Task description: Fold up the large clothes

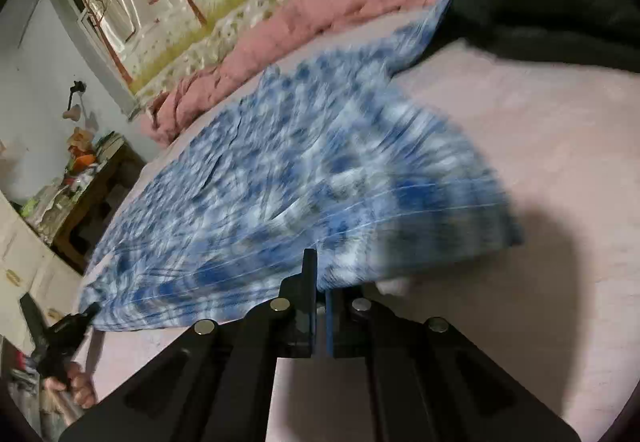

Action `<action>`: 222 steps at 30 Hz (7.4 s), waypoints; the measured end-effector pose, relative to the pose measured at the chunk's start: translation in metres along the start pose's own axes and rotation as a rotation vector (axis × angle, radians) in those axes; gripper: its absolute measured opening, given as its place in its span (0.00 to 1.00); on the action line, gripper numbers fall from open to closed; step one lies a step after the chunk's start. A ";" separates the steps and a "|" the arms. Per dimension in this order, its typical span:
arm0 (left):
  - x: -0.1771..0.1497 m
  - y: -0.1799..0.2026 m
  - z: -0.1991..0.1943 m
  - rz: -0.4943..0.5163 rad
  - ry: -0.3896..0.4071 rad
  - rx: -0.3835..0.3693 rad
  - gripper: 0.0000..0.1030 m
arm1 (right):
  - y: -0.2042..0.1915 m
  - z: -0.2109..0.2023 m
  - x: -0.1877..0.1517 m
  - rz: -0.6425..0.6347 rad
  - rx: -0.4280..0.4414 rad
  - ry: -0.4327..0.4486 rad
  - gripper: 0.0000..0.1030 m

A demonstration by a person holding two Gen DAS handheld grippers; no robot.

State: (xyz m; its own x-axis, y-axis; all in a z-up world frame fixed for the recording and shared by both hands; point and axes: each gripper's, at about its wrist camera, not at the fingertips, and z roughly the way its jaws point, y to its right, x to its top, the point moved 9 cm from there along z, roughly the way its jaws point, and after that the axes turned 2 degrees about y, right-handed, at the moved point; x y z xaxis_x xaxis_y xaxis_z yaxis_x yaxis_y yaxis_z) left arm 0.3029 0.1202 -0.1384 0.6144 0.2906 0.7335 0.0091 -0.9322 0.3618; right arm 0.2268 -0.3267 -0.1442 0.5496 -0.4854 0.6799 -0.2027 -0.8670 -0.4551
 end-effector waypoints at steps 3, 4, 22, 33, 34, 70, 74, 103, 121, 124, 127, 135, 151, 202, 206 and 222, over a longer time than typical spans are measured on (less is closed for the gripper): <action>0.000 0.005 -0.003 0.111 0.005 0.062 0.05 | 0.005 -0.011 0.006 -0.075 -0.072 0.036 0.03; -0.001 0.004 -0.001 0.128 -0.011 0.085 0.07 | 0.006 -0.010 0.005 -0.076 -0.072 0.021 0.03; -0.021 0.060 -0.062 0.554 0.149 0.148 0.63 | -0.006 -0.073 -0.025 -0.423 -0.213 -0.012 0.70; -0.046 0.083 -0.005 0.837 -0.001 0.208 0.82 | -0.071 -0.012 -0.044 -0.871 -0.316 -0.132 0.71; -0.041 0.079 -0.004 0.848 0.025 0.240 0.82 | -0.072 -0.008 -0.041 -0.877 -0.324 -0.129 0.71; 0.111 0.042 0.171 0.556 -0.062 0.333 0.46 | -0.064 0.166 0.126 -0.444 -0.132 -0.057 0.04; 0.118 0.049 0.142 0.606 0.042 0.335 0.74 | -0.062 0.134 0.136 -0.396 -0.057 0.018 0.30; 0.121 0.031 0.102 0.454 -0.005 0.174 0.98 | 0.023 0.116 0.154 -0.252 -0.338 0.017 0.13; 0.138 -0.062 0.138 0.158 -0.036 0.229 0.73 | 0.029 0.109 0.160 -0.209 -0.348 0.061 0.11; 0.126 -0.052 0.145 0.121 -0.114 0.074 0.40 | 0.024 0.101 0.165 -0.210 -0.355 0.106 0.38; 0.109 -0.036 0.142 0.190 -0.169 0.066 0.61 | 0.028 0.088 0.171 -0.166 -0.383 0.163 0.94; 0.088 -0.035 0.139 0.202 -0.244 0.139 0.85 | 0.050 0.095 0.135 0.018 -0.190 -0.047 0.94; 0.111 -0.025 0.064 0.097 -0.051 0.111 0.07 | 0.013 0.061 0.119 -0.140 -0.134 0.054 0.06; -0.037 0.042 -0.010 0.402 -0.016 0.162 0.79 | -0.025 -0.027 -0.036 -0.459 -0.209 -0.023 0.84; -0.033 0.041 -0.018 0.384 0.019 0.153 0.83 | -0.032 -0.038 -0.032 -0.455 -0.238 0.048 0.82; -0.034 0.045 -0.020 0.352 0.040 0.053 0.87 | -0.036 -0.014 -0.021 -0.299 -0.200 0.038 0.77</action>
State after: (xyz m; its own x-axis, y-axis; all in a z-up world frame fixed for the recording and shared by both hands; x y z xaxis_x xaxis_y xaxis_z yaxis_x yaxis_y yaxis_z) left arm 0.2666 0.0728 -0.1355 0.5559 -0.0431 0.8302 -0.1564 -0.9862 0.0536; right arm 0.2114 -0.2870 -0.1345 0.5785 -0.2081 0.7887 -0.1944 -0.9742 -0.1144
